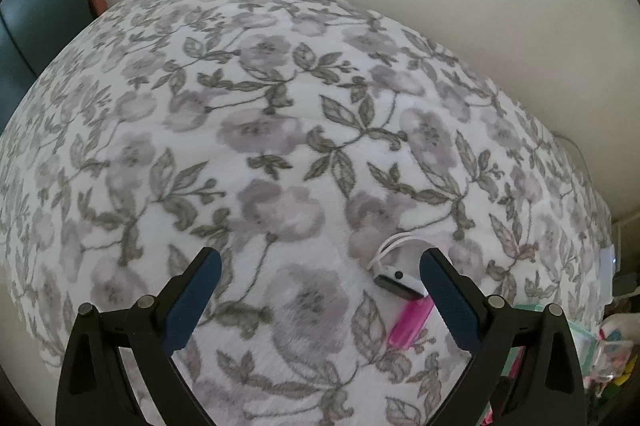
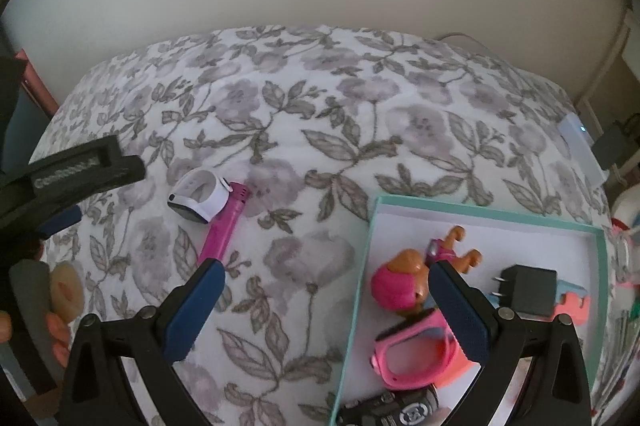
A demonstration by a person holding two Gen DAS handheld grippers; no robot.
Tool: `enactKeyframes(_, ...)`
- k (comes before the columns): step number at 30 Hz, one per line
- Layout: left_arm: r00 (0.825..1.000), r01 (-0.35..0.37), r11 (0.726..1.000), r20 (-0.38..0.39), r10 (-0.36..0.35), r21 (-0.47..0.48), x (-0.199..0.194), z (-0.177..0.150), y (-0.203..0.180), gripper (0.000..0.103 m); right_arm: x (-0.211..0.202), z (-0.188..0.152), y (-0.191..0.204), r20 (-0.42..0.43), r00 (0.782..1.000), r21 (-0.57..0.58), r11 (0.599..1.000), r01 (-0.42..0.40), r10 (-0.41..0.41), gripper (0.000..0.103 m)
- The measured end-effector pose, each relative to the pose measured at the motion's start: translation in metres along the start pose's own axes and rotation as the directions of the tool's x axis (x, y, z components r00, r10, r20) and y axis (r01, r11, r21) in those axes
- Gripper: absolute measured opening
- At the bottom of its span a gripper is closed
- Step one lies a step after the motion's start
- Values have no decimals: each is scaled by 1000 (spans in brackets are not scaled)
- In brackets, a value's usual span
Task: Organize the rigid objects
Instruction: 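Lift both tools away from the tray back toward the pile, then grasp the pink lighter with the right tool while the left tool grasps the white watch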
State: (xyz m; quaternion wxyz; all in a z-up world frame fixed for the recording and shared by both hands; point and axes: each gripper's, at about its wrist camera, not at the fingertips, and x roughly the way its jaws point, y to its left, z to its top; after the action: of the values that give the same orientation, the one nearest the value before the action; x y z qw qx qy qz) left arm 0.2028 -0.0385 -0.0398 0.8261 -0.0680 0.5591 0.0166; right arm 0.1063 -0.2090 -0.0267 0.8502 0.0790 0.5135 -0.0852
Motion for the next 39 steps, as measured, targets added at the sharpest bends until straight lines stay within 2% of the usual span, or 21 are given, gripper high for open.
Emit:
enactKeyframes(4, 999, -33, 999, -3, 33, 38, 16, 1, -10, 99, 9, 5, 1, 0, 1000, -4, 1000, -13, 13, 103)
enactKeyframes(15, 999, -37, 992, -33, 41, 118, 54, 1, -32, 99, 27, 10, 3, -18, 1000, -35, 999, -26, 26, 103)
enactKeyframes(17, 999, -43, 989, -27, 47, 140, 56, 1, -35, 91, 29, 11, 1, -17, 999, -28, 999, -27, 27, 103)
enactKeyframes(18, 999, -33, 989, -26, 38, 146, 56, 1, -36, 90, 29, 11, 0, -16, 1000, -26, 999, -23, 23, 103)
enactKeyframes(21, 1000, -9, 986, -27, 13, 169, 54, -1, -40, 77, 30, 12, -1, -13, 1000, -18, 1000, -26, 25, 103)
enactKeyframes(26, 998, 44, 964, -64, -29, 262, 54, -5, -49, 52, 30, 13, -3, -10, 1000, -8, 1000, -22, 22, 103)
enactKeyframes(27, 997, 43, 961, -71, -24, 273, 55, -7, -49, 47, 29, 13, -3, -8, 1000, -7, 1000, -20, 20, 103)
enactKeyframes(28, 997, 26, 958, -72, -5, 287, 57, -9, -50, 36, 29, 13, -2, -6, 1000, -6, 1000, -19, 19, 103)
enactKeyframes(30, 998, 5, 950, -56, 13, 313, 56, -9, -49, 31, 29, 14, 1, -4, 1000, -13, 1000, -16, 16, 103)
enactKeyframes(32, 998, 3, 958, -63, 16, 286, 55, -6, -42, 18, 29, 16, 7, -1, 1000, -30, 1000, -9, 9, 103)
enactKeyframes(39, 992, -112, 969, -35, 123, 219, 57, 10, 2, 17, 37, 25, 48, 9, 1000, -119, 993, -10, 11, 97)
